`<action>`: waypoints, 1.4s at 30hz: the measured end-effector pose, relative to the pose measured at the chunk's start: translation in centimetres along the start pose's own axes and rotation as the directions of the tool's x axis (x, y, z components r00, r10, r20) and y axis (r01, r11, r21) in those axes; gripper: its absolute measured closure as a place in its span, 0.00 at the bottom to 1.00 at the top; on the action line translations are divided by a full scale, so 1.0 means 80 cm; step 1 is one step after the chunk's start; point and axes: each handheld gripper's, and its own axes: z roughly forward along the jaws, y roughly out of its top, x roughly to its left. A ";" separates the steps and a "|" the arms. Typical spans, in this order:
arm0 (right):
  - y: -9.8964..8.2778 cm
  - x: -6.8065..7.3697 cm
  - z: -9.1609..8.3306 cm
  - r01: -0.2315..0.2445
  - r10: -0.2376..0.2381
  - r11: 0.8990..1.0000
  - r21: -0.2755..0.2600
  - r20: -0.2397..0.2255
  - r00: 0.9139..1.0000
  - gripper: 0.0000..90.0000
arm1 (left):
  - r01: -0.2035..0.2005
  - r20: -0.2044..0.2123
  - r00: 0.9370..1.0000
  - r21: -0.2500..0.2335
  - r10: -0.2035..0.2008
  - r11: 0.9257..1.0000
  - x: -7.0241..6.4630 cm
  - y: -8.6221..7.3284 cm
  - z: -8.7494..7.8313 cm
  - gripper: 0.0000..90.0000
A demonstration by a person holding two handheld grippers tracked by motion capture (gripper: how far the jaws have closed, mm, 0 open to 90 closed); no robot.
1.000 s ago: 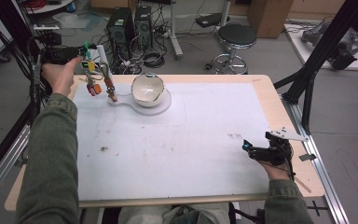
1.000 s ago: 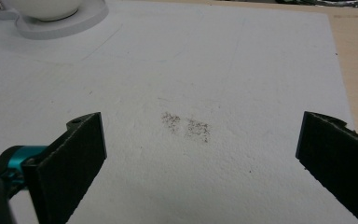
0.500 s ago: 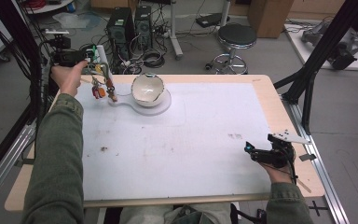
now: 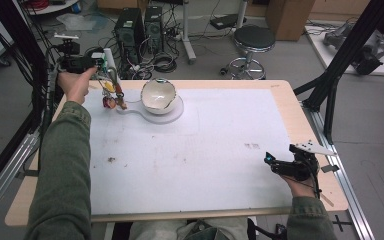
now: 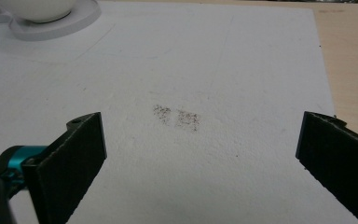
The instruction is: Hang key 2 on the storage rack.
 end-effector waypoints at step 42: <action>0.011 0.004 0.012 -0.012 0.012 1.000 -0.028 -0.009 1.000 0.01 | -0.022 -0.177 0.984 -0.061 0.011 0.998 0.007 -0.056 -0.073 0.02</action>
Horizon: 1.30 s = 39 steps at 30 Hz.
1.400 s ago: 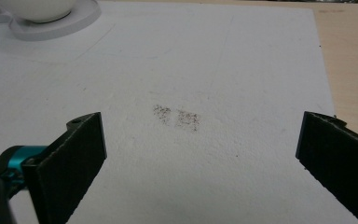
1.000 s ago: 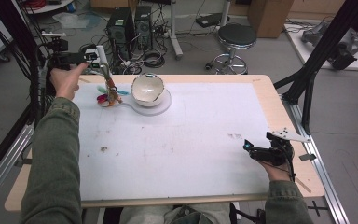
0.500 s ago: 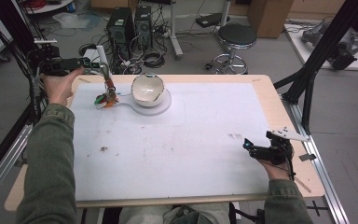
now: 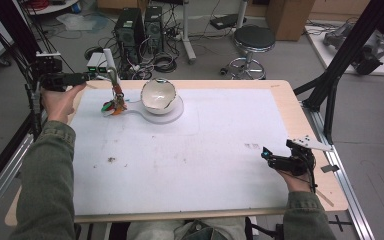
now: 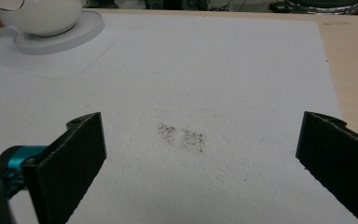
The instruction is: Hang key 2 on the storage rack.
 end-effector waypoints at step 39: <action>0.000 0.001 0.002 0.001 -0.001 1.000 -0.001 -0.010 1.000 0.01 | -0.055 0.022 0.998 -0.034 0.056 0.998 -0.008 -0.072 -0.041 0.02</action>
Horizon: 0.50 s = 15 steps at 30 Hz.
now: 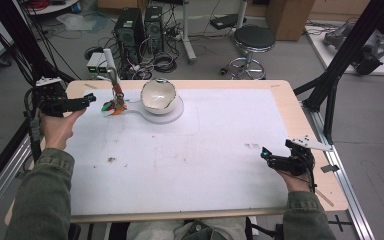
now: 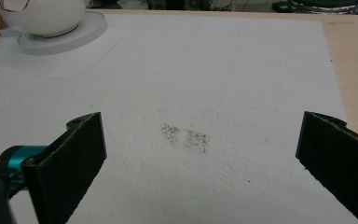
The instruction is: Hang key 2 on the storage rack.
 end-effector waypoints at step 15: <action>-0.001 0.000 0.000 -0.004 0.004 1.000 0.004 0.001 1.000 0.01 | -0.007 0.008 1.000 -0.006 0.007 1.000 -0.001 -0.030 -0.015 0.02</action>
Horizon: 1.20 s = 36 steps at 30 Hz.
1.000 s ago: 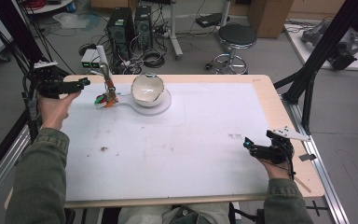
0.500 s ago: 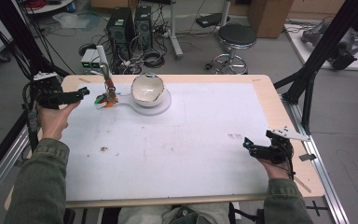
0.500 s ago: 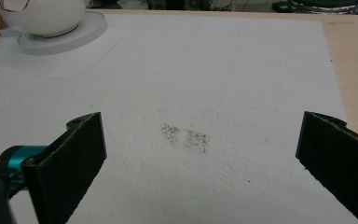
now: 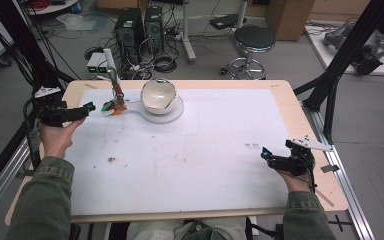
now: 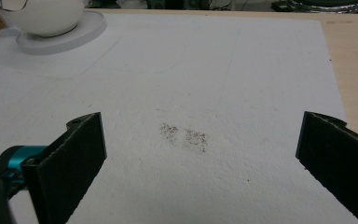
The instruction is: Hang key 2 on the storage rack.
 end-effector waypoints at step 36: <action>-0.001 -0.001 0.000 0.005 -0.005 1.000 0.001 0.001 1.000 0.01 | -0.013 0.027 1.000 -0.057 0.015 0.998 -0.006 -0.063 -0.040 0.02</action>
